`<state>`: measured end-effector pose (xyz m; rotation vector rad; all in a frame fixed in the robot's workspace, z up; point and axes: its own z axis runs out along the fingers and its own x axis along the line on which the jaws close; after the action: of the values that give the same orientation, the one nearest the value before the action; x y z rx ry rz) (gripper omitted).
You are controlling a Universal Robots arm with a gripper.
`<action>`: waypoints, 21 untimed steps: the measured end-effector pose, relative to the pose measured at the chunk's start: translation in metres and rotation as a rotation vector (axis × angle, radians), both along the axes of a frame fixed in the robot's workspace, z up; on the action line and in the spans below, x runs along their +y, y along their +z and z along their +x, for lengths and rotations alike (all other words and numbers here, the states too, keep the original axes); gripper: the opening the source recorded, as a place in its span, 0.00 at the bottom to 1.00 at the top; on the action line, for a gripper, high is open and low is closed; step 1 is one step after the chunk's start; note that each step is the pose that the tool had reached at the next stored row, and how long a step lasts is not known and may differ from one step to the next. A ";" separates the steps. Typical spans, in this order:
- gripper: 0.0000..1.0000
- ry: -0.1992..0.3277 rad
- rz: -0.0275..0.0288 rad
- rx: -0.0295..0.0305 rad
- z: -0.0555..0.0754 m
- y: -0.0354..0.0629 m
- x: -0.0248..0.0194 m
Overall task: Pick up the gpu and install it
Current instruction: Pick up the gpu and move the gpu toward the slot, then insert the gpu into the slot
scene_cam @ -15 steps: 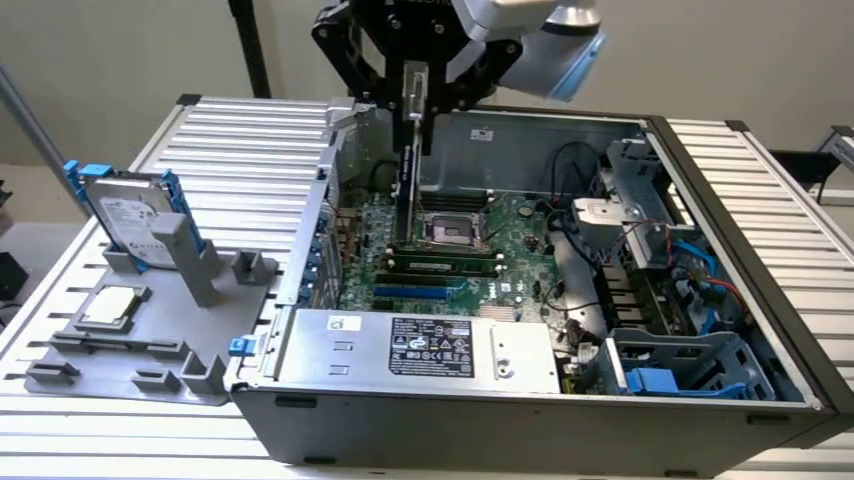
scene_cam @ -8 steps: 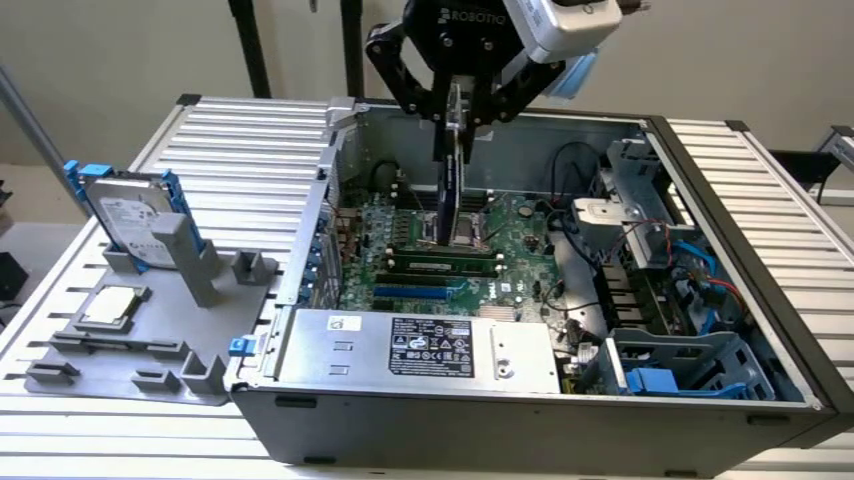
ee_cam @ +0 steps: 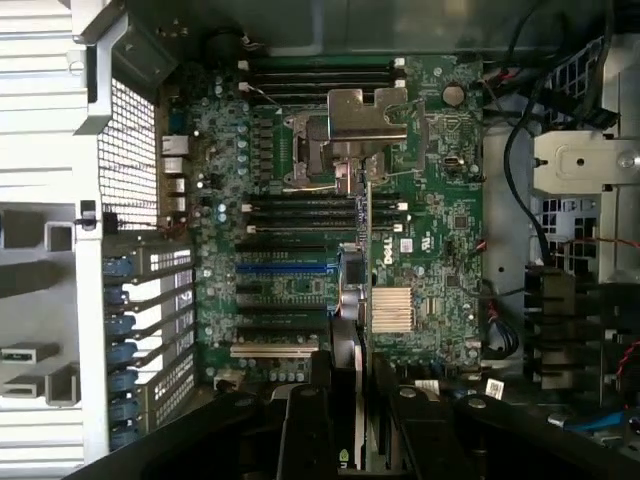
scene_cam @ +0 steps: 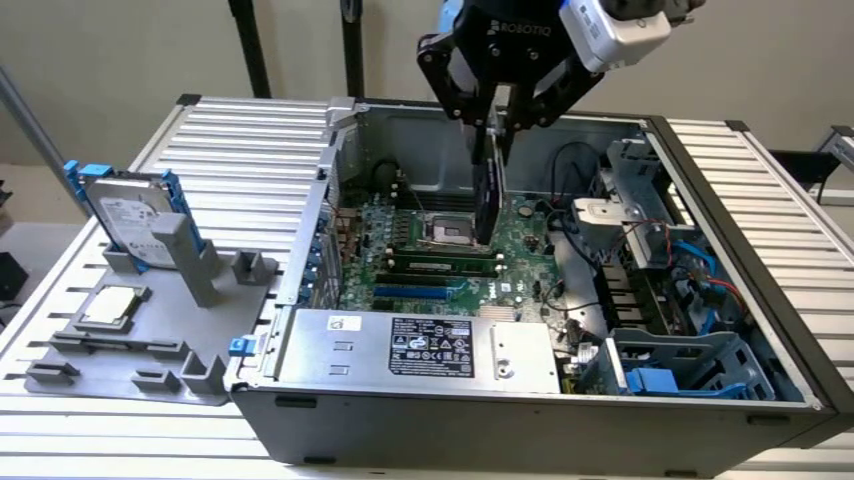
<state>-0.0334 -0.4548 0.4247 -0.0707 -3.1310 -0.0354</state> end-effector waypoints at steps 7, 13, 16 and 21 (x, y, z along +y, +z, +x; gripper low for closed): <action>0.27 0.000 -0.0202 0.0018 0.019 -0.0071 0.0124; 0.27 0.000 -0.0234 0.0045 0.020 -0.0073 0.0126; 0.27 0.000 -0.0234 0.0045 0.020 -0.0073 0.0126; 0.27 0.000 -0.0233 0.0045 0.020 -0.0074 0.0126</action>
<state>-0.0130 -0.4421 0.4173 -0.0709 -3.1273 0.0013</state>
